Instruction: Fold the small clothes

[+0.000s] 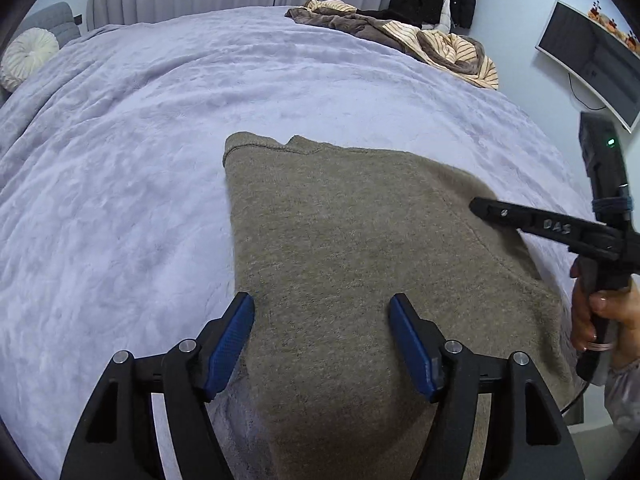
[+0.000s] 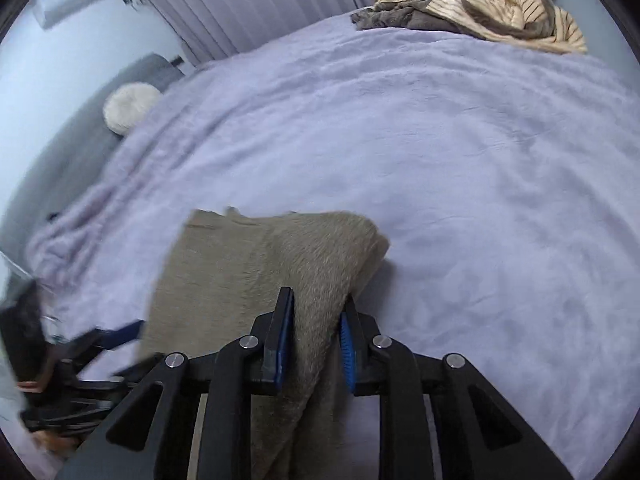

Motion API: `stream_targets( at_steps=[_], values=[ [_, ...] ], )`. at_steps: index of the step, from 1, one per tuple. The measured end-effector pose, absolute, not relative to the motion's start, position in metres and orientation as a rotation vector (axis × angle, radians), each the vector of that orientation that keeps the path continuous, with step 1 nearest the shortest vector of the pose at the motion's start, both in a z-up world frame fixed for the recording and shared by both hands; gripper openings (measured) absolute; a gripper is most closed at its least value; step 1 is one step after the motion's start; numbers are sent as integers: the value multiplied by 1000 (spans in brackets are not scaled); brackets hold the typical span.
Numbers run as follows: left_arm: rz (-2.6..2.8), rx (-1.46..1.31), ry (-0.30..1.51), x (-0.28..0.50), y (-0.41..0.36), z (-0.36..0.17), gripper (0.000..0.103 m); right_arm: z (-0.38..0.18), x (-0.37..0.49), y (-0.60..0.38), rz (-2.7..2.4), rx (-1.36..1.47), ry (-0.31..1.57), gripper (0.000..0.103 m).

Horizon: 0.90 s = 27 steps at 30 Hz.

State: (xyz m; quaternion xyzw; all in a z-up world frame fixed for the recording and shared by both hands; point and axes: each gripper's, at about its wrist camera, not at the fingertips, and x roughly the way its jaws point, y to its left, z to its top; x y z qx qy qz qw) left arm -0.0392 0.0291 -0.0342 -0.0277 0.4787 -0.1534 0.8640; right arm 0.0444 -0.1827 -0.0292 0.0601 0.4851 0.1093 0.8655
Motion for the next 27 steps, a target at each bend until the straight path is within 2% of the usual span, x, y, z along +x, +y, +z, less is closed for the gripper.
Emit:
stream_targets(
  at_steps=[2,5,11,17,22,26,27],
  values=[
    [-315,-56,1008,-39,29,-34,70,-48,39,-221,223,236,1054,23],
    [-311,-68,1022,-38,33,-33,70,-43,32,-243,204,378,1048,27],
    [-289,-91,1021,-42,43,-22,70,-6,-19,-246,235,349,1005,27],
    [-290,-55,1015,-56,37,-13,70,27,-77,-196,385,266,961,27],
    [-282,-57,1052,-71,32,-19,70,18,-100,-161,397,143,973,27],
    [-277,-54,1060,-84,29,-27,70,-7,-102,-169,345,142,1028,27],
    [-274,-42,1060,-86,28,-29,70,-12,-102,-176,332,162,1040,22]
  ],
)
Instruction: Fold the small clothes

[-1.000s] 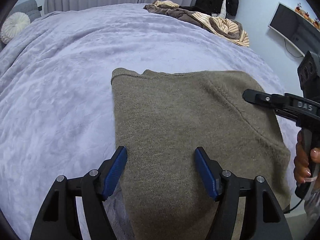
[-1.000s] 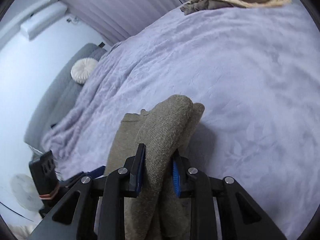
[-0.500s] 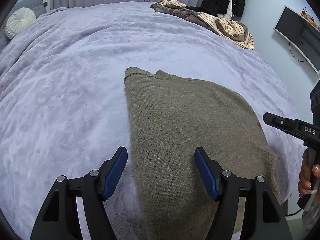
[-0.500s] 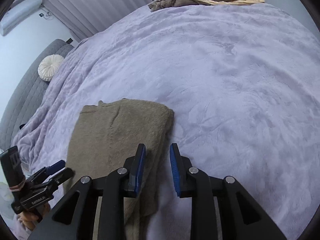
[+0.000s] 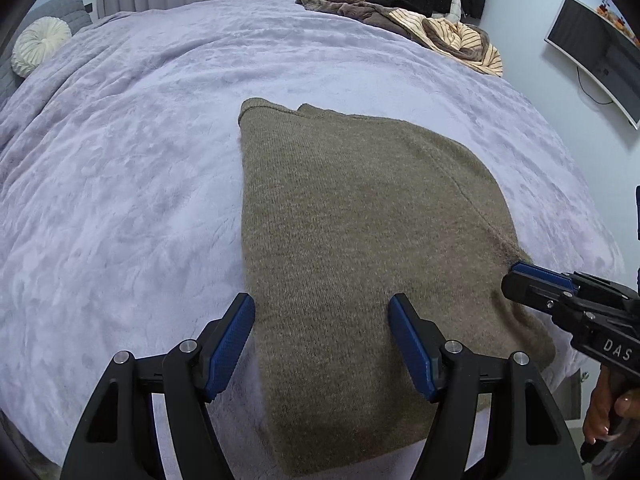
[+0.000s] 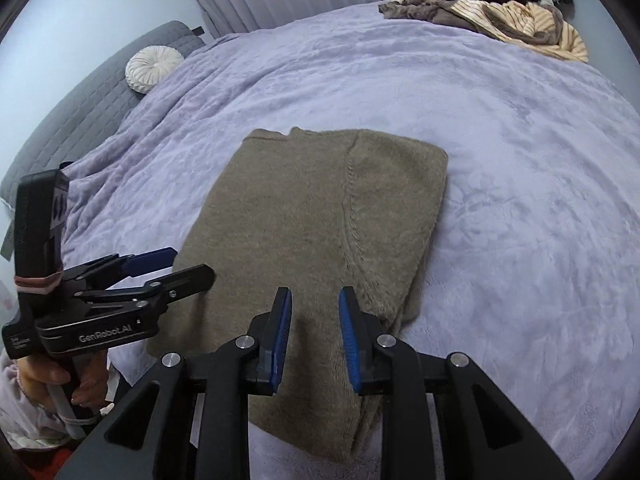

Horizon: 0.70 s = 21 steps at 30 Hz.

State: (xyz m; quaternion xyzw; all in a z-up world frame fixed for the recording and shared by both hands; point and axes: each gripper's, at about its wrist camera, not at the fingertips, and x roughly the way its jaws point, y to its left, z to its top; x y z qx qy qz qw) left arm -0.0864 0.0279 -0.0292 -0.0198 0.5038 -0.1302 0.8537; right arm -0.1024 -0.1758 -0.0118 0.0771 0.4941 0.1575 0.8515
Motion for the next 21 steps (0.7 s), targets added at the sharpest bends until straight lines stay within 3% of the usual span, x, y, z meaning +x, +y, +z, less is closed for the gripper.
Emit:
stream_targets(
  at_steps=[6,19,21],
  values=[
    [-258,-73,1094,-92,29,-41,72,-33,-109,-191,291,214,1066,13],
    [-262,-91,1105,-97,33,-44,74,-27,-131,-196,238,236,1072,13],
    [-267,-77,1099,-97,32,-42,74,-28,-135,-201,199,241,1095,20]
  ],
)
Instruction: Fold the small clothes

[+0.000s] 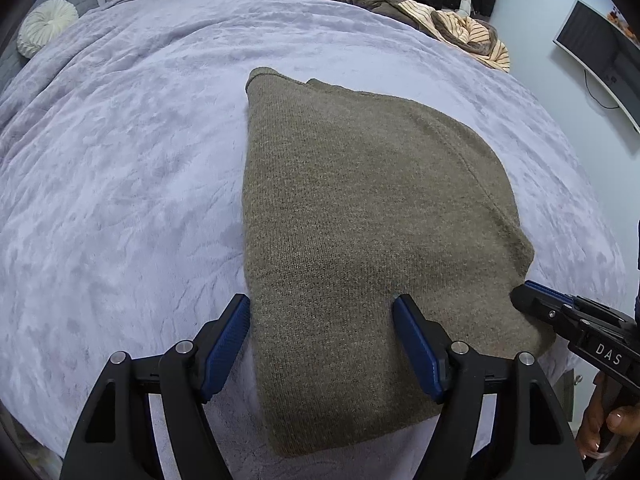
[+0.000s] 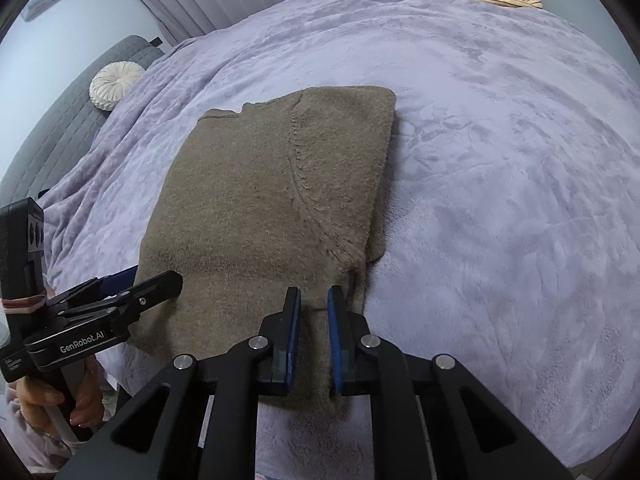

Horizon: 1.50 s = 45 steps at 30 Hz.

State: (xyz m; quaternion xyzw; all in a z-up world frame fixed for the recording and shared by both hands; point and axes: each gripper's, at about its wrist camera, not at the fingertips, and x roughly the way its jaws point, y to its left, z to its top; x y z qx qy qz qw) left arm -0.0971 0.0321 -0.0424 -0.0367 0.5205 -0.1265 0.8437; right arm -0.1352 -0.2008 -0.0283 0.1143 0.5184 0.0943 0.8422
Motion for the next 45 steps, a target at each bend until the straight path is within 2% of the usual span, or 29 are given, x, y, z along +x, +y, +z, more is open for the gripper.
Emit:
stream_targets(
  at_steps=[5,14,15,17,20,23,24,25,29,38,40,42,45],
  values=[
    [-271,-58,1100,-97,30,-39,74,-29,-141,-218,187,367,1105,27],
    [-272,-75,1116,-98,33,-41,75,-18,-143,-211,199,358,1094,29],
    [-272,-76,1117,-98,33,-41,75,-18,-143,-208,215,357,1102,37],
    [-273,-77,1120,-99,34,-42,75,-20,-145,-205,232,352,1113,48],
    [-271,-80,1123,-100,35,-42,75,-25,-149,-199,233,318,1127,47],
    [-272,-80,1128,-101,35,-43,76,-27,-153,-199,198,251,1124,21],
    [-267,-77,1131,-101,35,-44,82,-30,-153,-202,197,260,1128,20],
    [-254,-72,1131,-101,35,-44,88,-35,-153,-207,203,295,1139,20],
    [-251,-65,1131,-103,35,-44,88,-47,-156,-223,218,433,1151,20],
    [-250,-60,1128,-103,36,-44,88,-18,-159,-232,163,438,1091,24],
    [-248,-53,1129,-102,36,-43,88,-9,-156,-230,158,417,1083,28],
    [-244,-51,1127,-102,35,-41,88,-3,-151,-228,151,407,1082,48],
    [-238,-56,1136,-101,36,-40,88,3,-145,-224,155,392,1072,52]
  ],
)
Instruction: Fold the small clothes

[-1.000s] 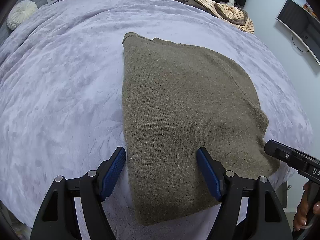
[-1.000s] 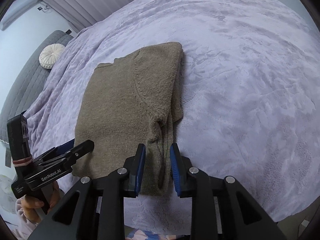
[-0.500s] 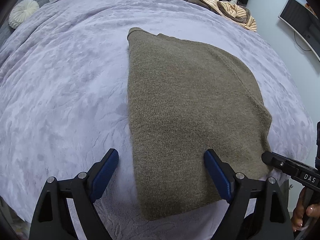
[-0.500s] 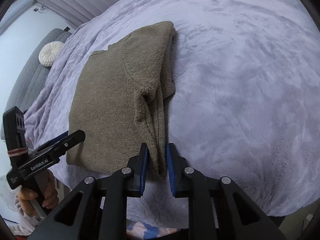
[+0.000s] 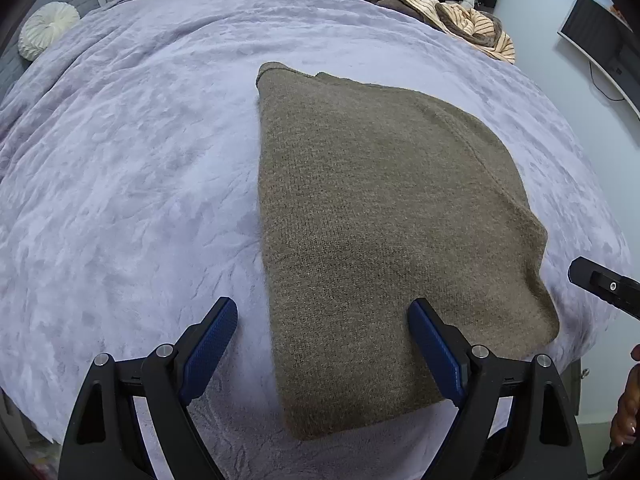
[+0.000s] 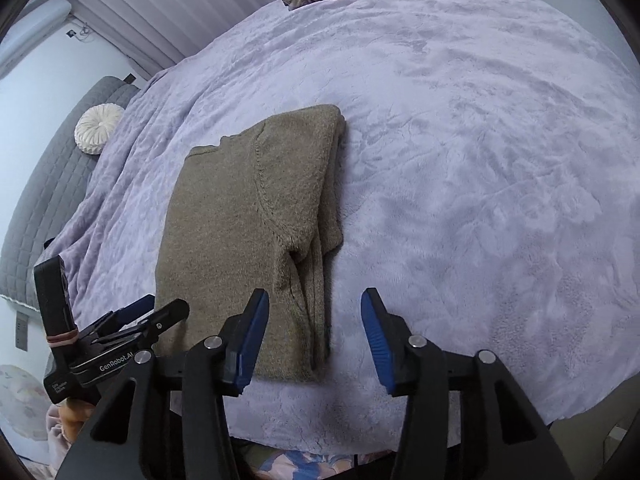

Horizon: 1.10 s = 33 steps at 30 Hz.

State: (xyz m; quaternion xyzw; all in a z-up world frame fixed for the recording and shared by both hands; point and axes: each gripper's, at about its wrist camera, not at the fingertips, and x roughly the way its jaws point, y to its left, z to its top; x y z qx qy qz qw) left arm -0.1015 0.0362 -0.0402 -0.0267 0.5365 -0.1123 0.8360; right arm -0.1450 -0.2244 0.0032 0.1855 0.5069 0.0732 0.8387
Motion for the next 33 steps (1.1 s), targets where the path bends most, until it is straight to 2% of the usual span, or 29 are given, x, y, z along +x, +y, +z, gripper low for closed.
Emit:
stream_targets(
  at_steps=[4,6,8,10,14,17,21,33],
  values=[
    [-226,-64,1138,-100,40,-39,88,5,-138,-219,164,378,1087,52],
    [-220,-66,1130,-100,41,-37,88,5,-136,-214,159,356,1093,66],
    [-219,-67,1116,-99,43,-33,90,6,-134,-208,155,335,1096,72],
    [-199,-51,1097,-98,43,-28,103,7,-131,-203,149,312,1106,75],
    [-169,7,1066,-94,43,-8,103,11,-125,-194,128,262,1111,80],
    [-135,32,1046,-91,41,4,103,17,-120,-186,104,211,1099,90],
    [-104,33,1007,-90,39,21,103,24,-111,-179,48,197,1108,90],
    [-98,-32,1072,-75,31,35,103,40,-91,-163,-2,171,1139,90]
  ],
)
